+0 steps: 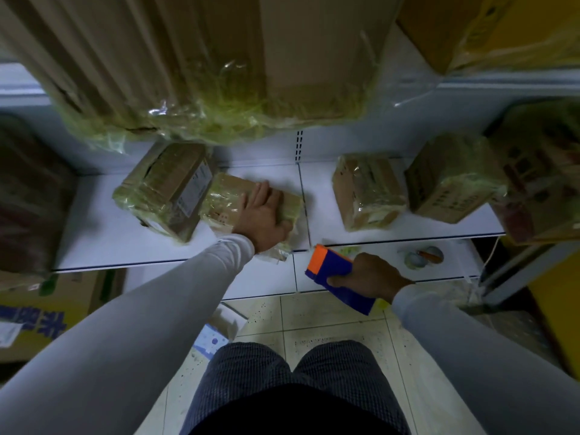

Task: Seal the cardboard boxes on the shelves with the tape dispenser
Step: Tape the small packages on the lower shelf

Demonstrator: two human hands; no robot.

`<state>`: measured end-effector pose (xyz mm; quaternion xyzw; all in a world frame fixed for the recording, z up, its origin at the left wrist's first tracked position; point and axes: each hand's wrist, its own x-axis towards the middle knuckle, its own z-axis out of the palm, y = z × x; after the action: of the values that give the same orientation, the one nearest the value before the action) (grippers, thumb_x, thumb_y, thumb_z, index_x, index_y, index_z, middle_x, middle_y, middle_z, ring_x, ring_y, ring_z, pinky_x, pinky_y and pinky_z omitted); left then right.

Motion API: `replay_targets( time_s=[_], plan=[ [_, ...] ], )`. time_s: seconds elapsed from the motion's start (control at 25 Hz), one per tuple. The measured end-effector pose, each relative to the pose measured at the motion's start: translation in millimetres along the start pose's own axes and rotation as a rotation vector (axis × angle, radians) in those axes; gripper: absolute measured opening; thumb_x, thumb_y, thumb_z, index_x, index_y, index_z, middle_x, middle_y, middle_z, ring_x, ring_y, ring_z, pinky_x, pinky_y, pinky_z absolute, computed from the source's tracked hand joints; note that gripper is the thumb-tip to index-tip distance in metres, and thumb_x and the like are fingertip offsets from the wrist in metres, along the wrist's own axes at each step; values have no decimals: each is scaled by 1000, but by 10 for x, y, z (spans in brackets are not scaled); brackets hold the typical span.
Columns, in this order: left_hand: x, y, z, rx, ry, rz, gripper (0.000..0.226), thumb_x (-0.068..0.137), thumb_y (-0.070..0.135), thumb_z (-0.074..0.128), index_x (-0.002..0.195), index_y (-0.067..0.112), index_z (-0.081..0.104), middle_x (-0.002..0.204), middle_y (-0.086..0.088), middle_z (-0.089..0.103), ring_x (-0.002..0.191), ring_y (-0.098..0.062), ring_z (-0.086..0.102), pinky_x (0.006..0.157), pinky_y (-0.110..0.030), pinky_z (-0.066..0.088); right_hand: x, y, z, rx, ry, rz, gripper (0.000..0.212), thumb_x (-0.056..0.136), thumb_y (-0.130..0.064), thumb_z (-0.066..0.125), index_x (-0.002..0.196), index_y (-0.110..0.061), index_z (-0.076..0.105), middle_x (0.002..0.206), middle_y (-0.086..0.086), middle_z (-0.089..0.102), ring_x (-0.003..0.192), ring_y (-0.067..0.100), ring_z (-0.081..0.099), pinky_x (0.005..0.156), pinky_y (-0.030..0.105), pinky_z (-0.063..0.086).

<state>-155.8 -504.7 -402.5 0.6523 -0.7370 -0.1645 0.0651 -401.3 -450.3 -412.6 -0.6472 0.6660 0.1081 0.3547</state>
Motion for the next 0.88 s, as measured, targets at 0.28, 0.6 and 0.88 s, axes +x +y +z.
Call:
replay_targets(
  time_s=[0.28, 0.6, 0.88],
  plan=[
    [47, 324, 259, 193, 55, -225, 90, 84, 62, 40, 150, 12, 6, 160, -10, 0, 147, -26, -4, 116, -53, -3, -56, 160, -85, 52, 10, -54, 55, 75, -67, 69, 75, -13, 61, 70, 3, 64, 65, 19, 63, 55, 26, 41],
    [76, 368, 288, 225, 84, -265, 85, 86, 55, 44, 150, 14, 5, 160, -9, 2, 147, -26, -3, 115, -56, -1, -69, 294, -181, 115, -12, -115, 51, 76, -63, 70, 79, -13, 65, 70, 2, 64, 66, 18, 63, 58, 27, 43],
    [-111, 63, -6, -77, 126, -37, 99, 73, 63, 65, 149, 16, 22, 158, -9, 12, 147, -22, 6, 115, -50, 6, -33, 245, -318, 200, -24, -231, 37, 78, -60, 70, 80, -23, 69, 77, -1, 71, 74, 20, 68, 65, 32, 48]
  ],
)
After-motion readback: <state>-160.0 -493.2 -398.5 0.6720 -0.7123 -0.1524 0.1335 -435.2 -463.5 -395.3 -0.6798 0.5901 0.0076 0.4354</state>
